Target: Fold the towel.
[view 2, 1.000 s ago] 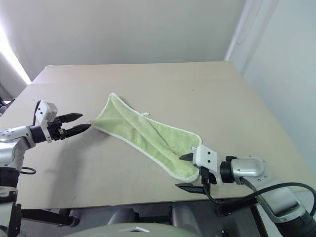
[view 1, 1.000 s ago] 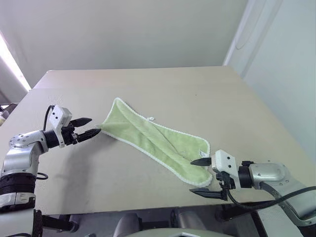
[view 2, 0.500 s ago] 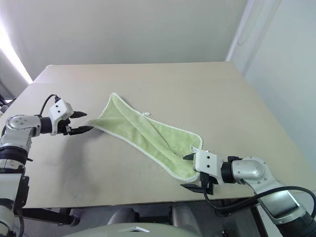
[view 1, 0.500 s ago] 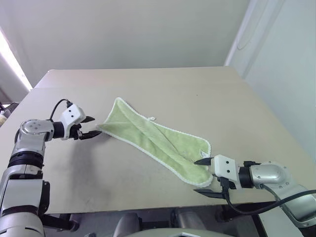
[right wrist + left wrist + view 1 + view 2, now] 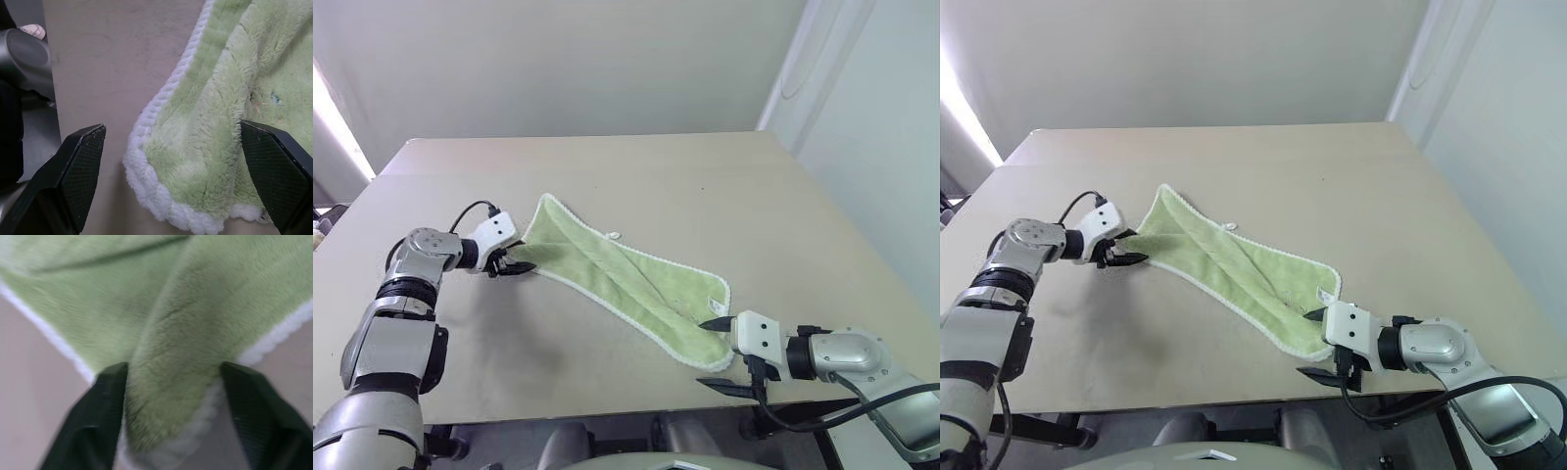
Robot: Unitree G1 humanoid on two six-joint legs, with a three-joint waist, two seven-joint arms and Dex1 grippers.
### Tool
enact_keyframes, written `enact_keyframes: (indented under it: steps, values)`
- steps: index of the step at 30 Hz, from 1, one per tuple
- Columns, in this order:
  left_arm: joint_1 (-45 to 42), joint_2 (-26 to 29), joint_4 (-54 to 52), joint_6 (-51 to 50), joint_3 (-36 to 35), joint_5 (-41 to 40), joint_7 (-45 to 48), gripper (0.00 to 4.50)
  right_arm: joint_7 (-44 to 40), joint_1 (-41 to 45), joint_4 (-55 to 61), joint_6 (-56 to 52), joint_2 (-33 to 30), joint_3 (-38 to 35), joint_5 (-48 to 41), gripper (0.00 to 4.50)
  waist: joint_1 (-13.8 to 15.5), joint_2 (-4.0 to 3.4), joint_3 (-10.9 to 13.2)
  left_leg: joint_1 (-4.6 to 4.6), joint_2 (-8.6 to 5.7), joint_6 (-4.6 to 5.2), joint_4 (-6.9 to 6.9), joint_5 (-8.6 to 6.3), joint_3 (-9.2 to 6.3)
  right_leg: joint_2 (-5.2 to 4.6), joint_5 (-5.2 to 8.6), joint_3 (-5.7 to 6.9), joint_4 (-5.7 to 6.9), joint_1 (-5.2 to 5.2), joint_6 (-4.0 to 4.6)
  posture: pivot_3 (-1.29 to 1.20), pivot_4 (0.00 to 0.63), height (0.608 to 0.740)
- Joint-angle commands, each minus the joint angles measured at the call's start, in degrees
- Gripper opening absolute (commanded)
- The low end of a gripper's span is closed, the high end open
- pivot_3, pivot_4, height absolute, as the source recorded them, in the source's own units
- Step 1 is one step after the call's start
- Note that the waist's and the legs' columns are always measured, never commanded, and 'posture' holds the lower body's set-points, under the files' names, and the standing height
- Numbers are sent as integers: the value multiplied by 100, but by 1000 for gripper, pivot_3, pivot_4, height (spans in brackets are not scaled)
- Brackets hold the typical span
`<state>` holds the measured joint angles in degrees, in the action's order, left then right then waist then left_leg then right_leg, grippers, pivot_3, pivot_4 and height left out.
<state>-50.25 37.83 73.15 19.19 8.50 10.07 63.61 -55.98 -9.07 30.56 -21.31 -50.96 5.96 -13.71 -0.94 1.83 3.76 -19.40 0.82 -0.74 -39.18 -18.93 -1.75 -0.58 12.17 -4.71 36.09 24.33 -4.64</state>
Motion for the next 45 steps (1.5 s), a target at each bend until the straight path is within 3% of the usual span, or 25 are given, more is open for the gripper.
enact_keyframes:
  steps: [1,5,6,13,22,39,45]
  values:
    - [-195,42,14,11,28,115,5,1659,78,15,234,-14,-39,-204,-25,4500,7,0,0,0,0,0,0,0,0,0,0,0,0,0,0,0,0,712]
    - [-219,71,12,-129,-169,-68,194,164,129,-7,255,-48,-23,-223,-31,4500,7,1,0,-1,0,0,0,0,0,0,0,0,-1,0,0,0,0,712]
    - [-220,97,7,-162,-217,-105,258,73,149,-4,248,-52,-22,-226,-19,4500,7,1,0,-1,0,0,0,0,0,0,0,0,-1,0,0,0,0,712]
    - [-359,115,-103,-733,-635,-469,355,73,139,58,420,-158,-64,-451,-237,4500,11,3,-1,-1,0,0,0,0,-1,0,0,0,0,0,0,0,0,712]
    - [-91,131,-266,-1027,-570,-385,367,73,-88,-211,562,440,-344,-459,82,4500,-4,8,-3,0,0,0,0,0,1,-1,0,-1,0,0,-1,0,0,712]
    - [22,147,-439,-1111,-574,-388,317,73,53,-123,-32,1554,-307,433,1310,4500,3,13,-6,1,0,0,-1,0,0,0,0,0,2,-1,0,0,0,712]
    - [99,198,-486,-1090,-566,-373,308,0,191,87,-119,1575,-77,349,1198,2493,6,13,-7,1,0,0,-1,0,-1,0,0,0,2,-1,0,0,0,712]
